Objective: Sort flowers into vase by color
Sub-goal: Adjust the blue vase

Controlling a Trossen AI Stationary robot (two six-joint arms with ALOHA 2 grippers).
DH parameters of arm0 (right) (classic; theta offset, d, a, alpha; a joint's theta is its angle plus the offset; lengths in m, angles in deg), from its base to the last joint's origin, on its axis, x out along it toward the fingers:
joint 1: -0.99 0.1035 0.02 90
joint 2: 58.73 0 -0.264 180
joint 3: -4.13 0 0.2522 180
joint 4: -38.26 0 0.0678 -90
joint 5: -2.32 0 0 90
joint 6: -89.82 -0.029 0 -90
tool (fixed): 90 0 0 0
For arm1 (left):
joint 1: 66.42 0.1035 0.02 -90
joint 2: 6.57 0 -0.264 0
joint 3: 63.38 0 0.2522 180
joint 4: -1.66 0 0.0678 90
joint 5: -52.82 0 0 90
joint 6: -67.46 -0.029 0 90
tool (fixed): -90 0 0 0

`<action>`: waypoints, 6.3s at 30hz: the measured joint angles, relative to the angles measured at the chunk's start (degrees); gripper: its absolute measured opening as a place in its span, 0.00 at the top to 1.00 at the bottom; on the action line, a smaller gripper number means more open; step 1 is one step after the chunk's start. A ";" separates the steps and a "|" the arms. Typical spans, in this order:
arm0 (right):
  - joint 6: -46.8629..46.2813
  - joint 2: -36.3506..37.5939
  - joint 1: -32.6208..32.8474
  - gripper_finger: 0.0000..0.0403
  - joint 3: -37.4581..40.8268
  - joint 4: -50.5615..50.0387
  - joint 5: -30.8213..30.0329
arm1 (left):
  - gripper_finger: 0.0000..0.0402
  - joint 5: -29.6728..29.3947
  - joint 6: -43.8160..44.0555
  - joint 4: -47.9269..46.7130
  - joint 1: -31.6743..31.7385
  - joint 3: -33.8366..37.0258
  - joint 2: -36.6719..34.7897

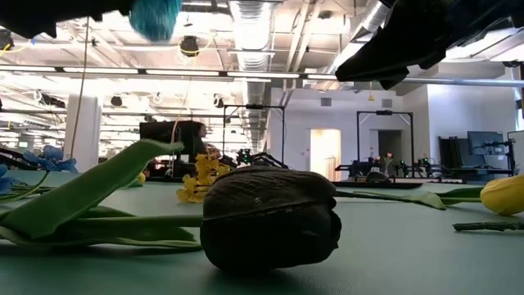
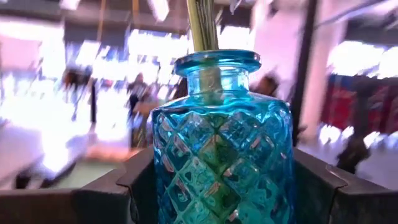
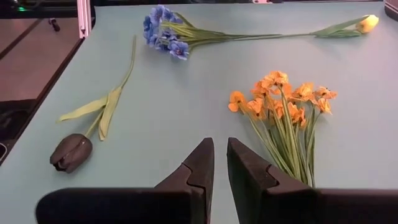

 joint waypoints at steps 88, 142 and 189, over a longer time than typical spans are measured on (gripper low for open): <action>15.94 -21.03 -7.87 0.56 -12.79 25.01 10.43 | 0.41 4.90 1.17 23.54 -3.08 11.78 12.62; 10.78 -30.85 -16.87 0.21 -28.40 26.35 12.35 | 0.41 3.76 0.44 26.90 -3.12 11.67 13.15; 17.27 -38.91 -17.64 0.04 -38.36 32.43 15.49 | 0.41 2.90 -0.76 26.93 -3.12 11.67 13.15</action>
